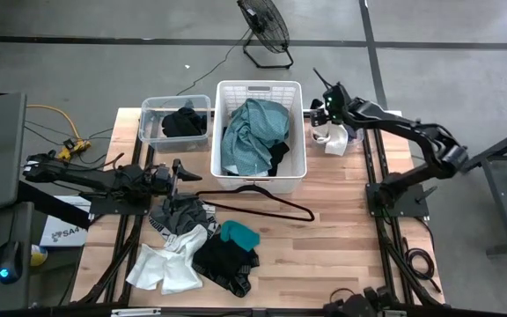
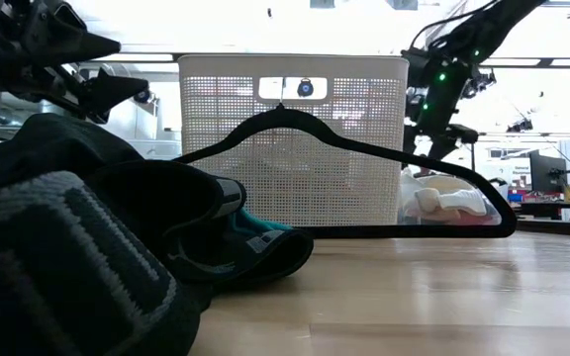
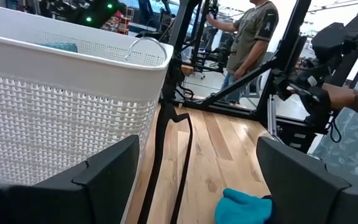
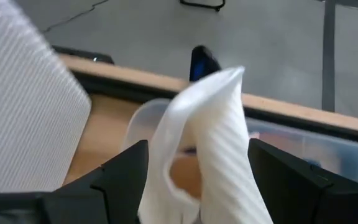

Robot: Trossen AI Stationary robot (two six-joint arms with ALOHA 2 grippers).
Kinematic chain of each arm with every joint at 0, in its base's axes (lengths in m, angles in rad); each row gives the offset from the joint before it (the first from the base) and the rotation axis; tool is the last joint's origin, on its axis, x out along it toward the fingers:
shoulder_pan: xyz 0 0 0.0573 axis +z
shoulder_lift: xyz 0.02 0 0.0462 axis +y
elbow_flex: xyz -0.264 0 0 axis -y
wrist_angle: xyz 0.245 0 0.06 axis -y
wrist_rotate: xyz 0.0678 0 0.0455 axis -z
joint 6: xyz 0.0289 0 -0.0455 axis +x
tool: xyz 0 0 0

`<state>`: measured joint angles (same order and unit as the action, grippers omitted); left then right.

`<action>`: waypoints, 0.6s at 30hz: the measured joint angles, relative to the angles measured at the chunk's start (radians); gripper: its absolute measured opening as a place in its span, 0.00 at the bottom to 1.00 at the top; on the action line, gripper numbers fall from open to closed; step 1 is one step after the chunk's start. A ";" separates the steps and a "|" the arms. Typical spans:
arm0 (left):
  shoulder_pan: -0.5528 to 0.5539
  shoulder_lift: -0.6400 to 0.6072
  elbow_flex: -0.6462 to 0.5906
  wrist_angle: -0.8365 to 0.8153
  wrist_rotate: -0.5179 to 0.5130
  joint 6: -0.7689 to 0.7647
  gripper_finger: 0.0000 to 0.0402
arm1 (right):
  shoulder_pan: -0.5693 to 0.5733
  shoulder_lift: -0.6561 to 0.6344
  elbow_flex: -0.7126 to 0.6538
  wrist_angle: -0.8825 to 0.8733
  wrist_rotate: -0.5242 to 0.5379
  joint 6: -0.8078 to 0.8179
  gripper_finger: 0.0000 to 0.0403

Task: Pick & Place Cloths
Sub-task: Put the white sock into the right transparent bin

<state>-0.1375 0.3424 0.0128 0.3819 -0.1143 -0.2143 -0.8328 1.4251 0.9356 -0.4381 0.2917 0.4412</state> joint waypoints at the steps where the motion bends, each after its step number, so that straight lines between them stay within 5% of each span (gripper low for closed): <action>1: 0.000 0.000 0.000 -0.004 0.000 0.000 0.79 | -0.005 0.013 0.000 0.020 0.003 0.000 0.66; 13: 0.000 0.000 0.000 -0.024 -0.009 0.000 0.79 | -0.034 0.109 0.000 0.008 0.008 -0.009 0.65; 18: 0.000 0.000 0.000 -0.024 -0.011 -0.004 0.79 | -0.034 0.109 0.000 -0.012 -0.003 -0.026 0.52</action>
<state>-0.1375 0.3424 0.0128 0.3576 -0.1257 -0.2188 -0.8669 1.5337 0.9356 -0.4499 0.2884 0.4147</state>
